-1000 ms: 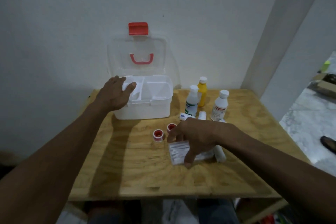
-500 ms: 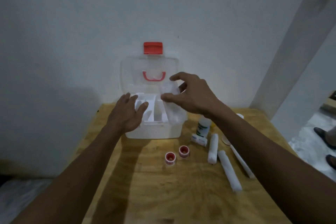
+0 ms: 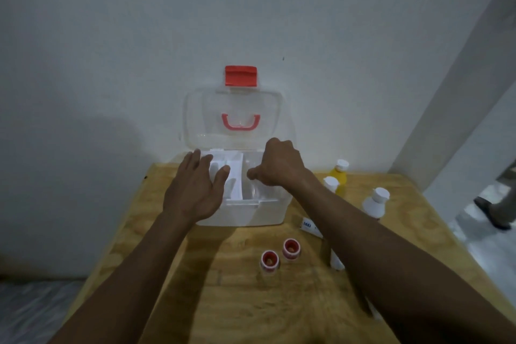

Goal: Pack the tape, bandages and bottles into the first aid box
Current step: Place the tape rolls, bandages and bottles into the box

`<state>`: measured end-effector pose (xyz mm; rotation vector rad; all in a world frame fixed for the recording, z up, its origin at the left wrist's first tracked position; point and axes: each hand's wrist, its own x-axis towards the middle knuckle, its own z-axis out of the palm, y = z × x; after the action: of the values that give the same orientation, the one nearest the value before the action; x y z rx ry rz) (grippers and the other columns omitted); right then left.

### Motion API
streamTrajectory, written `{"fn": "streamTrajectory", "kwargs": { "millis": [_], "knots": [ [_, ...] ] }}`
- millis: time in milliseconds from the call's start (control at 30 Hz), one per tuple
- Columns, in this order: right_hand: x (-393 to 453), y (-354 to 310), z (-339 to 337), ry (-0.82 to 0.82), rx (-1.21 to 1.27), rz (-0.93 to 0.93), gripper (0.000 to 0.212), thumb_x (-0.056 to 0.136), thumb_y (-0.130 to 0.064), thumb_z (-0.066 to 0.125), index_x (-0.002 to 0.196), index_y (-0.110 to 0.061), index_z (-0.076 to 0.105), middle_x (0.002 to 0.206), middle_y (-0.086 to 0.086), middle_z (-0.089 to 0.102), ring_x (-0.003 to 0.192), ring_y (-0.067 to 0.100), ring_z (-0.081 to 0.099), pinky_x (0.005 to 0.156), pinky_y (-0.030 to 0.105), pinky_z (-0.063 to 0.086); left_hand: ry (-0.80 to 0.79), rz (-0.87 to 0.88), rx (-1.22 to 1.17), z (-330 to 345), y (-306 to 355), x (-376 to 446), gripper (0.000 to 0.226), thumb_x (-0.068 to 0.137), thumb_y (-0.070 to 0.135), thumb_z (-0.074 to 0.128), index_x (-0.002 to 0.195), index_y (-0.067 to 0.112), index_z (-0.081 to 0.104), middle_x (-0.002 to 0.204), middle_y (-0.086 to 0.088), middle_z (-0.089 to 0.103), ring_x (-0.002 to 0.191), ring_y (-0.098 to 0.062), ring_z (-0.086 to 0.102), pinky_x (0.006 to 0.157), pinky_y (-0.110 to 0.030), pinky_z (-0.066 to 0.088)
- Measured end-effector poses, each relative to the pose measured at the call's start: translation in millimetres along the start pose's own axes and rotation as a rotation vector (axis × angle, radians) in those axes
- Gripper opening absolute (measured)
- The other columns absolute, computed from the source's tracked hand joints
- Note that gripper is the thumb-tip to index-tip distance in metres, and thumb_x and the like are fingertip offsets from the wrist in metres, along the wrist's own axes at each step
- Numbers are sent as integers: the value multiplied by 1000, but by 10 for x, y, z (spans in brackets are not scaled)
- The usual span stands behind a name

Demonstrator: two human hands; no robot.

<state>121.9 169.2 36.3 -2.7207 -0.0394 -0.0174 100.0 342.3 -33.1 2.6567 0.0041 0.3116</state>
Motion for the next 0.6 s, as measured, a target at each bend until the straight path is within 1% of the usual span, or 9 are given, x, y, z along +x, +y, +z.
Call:
{"fn": "streamTrajectory", "kwargs": {
  "millis": [67, 100, 200, 300, 367, 400, 500, 600],
  "knots": [
    [0, -8, 92, -25, -40, -18, 62, 74, -33, 81, 120, -9, 48, 114, 9, 56, 88, 21, 56, 70, 27, 45, 7, -4, 4, -5, 10, -9, 69, 94, 62, 24, 148, 20, 34, 161, -4, 21, 150, -22, 12, 115, -48, 24],
    [-3, -11, 133, -35, -50, -23, 65, 75, -30, 81, 124, -7, 46, 117, 10, 54, 91, 22, 54, 73, 28, 44, 9, -4, 4, -9, 13, -15, 69, 94, 62, 24, 148, 21, 34, 161, -4, 21, 150, -22, 12, 115, -48, 24],
    [7, 5, 240, -50, -74, -21, 55, 75, -25, 80, 119, -6, 52, 115, 9, 59, 84, 17, 50, 69, 25, 42, 10, 0, 1, -13, 20, -21, 68, 94, 62, 24, 148, 21, 35, 161, -3, 21, 150, -22, 12, 115, -49, 25],
    [36, 3, 318, -68, -74, 3, 45, 75, -18, 79, 113, -6, 59, 109, 8, 65, 82, 18, 55, 66, 24, 40, 6, 2, 5, -21, 21, -22, 68, 94, 62, 24, 148, 21, 35, 162, -3, 21, 150, -22, 12, 115, -49, 25],
    [49, 7, 374, -84, -81, 31, 45, 74, -16, 79, 114, -7, 60, 109, 8, 66, 85, 18, 60, 66, 24, 42, 7, 4, 3, -21, 24, -28, 70, 93, 63, 22, 148, 21, 34, 162, -3, 21, 150, -22, 12, 115, -50, 25],
    [55, 8, 399, -92, -82, 44, 45, 74, -15, 79, 114, -7, 60, 109, 8, 67, 86, 18, 60, 67, 24, 43, 4, 1, 3, -19, 25, -30, 71, 93, 64, 22, 148, 21, 34, 162, -3, 21, 150, -22, 12, 115, -49, 24],
    [82, 14, 403, -117, -53, 74, 42, 79, -17, 75, 116, -6, 59, 108, 9, 66, 81, 17, 54, 67, 25, 44, -2, -4, 2, -23, 25, -24, 70, 94, 63, 22, 148, 21, 34, 162, -2, 20, 150, -21, 11, 115, -49, 24],
    [108, 5, 331, -142, 28, 110, 31, 87, -19, 65, 113, -3, 59, 110, 11, 66, 82, 18, 53, 69, 25, 43, -5, 0, -3, -19, 22, -18, 68, 95, 61, 23, 148, 20, 34, 162, -3, 20, 150, -20, 10, 116, -48, 24]
  ]
}}
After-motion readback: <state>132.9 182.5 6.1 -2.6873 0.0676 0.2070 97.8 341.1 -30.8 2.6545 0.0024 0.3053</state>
